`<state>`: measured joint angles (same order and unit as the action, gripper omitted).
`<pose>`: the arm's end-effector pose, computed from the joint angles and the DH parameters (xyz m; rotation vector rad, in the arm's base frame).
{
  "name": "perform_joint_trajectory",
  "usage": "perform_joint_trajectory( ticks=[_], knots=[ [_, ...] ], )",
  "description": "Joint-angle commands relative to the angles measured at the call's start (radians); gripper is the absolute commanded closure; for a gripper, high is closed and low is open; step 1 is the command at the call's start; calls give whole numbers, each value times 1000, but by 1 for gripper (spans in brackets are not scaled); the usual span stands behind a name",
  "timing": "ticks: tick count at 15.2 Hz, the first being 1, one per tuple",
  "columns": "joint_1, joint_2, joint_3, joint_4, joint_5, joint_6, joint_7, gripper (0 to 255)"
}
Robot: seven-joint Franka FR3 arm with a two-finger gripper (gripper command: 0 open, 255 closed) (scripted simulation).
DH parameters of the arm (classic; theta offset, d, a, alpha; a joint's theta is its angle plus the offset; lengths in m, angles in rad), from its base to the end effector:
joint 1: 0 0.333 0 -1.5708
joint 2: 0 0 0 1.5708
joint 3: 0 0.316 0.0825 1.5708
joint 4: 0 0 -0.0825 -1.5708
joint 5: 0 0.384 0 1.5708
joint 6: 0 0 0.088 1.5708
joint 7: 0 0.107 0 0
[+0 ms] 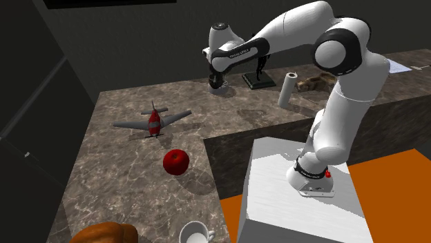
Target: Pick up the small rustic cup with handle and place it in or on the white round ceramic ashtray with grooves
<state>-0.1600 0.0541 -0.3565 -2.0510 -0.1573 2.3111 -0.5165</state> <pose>0.5037 -0.2871 0.4350 2.9047 0.1403 0.1595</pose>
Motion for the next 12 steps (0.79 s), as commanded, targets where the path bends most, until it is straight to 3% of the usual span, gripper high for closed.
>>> perform_joint_trajectory(
  ticks=[1,10,12],
  knots=[
    [-25,56,-17,72,41,-12,-66,255],
    [-182,337,-33,434,219,-94,-301,255],
    [-197,361,-29,456,231,-91,-314,255]
  ],
)
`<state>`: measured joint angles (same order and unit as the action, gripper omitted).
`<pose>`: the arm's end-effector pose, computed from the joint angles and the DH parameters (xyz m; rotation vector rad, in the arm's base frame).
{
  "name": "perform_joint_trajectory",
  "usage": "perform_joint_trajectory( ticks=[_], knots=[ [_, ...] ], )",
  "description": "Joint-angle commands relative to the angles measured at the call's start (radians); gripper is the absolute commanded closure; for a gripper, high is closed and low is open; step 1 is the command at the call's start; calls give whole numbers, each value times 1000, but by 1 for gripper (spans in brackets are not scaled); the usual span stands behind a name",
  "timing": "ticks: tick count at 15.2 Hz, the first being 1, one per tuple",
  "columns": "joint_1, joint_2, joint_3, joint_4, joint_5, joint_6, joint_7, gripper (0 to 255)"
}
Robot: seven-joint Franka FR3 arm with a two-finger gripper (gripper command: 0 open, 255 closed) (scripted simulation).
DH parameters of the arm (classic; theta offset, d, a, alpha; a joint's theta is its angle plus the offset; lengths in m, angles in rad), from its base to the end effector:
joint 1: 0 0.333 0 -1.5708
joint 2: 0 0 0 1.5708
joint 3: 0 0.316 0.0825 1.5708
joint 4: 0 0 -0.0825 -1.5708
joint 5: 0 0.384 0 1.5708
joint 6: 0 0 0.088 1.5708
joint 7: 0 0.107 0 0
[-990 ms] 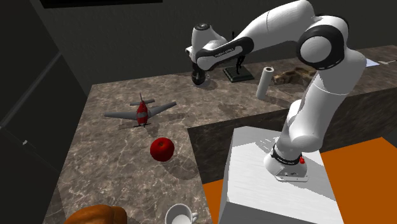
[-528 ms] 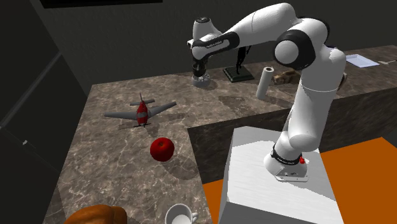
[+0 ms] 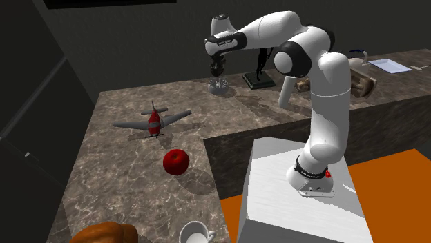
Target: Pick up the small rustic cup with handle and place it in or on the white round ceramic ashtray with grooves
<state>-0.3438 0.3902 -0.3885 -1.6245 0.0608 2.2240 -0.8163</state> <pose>0.5319 -0.4313 0.4340 2.9040 0.1403 0.1591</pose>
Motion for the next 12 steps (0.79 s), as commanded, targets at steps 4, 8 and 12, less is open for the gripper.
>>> perform_joint_trajectory(
  ticks=[4,8,12],
  knots=[
    [-15,42,7,-2,19,42,-15,255],
    [-17,61,12,-28,27,87,-17,255],
    [-20,82,17,-50,35,129,-20,255]
  ],
)
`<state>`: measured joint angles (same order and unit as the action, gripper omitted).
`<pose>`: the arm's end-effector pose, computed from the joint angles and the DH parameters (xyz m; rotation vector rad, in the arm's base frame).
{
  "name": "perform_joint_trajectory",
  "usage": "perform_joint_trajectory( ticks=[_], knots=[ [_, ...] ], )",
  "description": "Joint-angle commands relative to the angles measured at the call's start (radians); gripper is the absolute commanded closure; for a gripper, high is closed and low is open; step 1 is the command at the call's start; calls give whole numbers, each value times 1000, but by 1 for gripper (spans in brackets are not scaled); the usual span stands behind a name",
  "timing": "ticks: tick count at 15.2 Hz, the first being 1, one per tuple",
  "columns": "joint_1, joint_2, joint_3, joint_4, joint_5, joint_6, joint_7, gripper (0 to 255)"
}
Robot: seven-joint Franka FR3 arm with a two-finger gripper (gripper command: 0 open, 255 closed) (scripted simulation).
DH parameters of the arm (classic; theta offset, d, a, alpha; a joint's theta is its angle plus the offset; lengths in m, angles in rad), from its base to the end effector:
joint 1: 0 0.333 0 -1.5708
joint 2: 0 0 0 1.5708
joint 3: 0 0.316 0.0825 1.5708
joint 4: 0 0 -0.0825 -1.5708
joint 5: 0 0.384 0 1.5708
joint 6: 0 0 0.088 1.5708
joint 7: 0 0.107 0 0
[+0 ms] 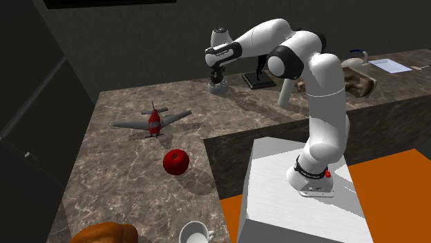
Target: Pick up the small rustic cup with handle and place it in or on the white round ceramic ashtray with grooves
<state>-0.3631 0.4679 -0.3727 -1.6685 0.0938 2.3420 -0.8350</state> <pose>0.5348 -0.4387 0.3736 2.9046 0.1427 0.1590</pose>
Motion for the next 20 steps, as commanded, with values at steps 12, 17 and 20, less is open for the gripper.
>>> perform_joint_trajectory(
  ticks=[12,17,20],
  knots=[
    [-1,5,1,-6,2,11,-1,0],
    [25,-80,-16,-4,-32,-72,19,0],
    [25,-80,-16,-4,-32,-72,19,0]
  ],
)
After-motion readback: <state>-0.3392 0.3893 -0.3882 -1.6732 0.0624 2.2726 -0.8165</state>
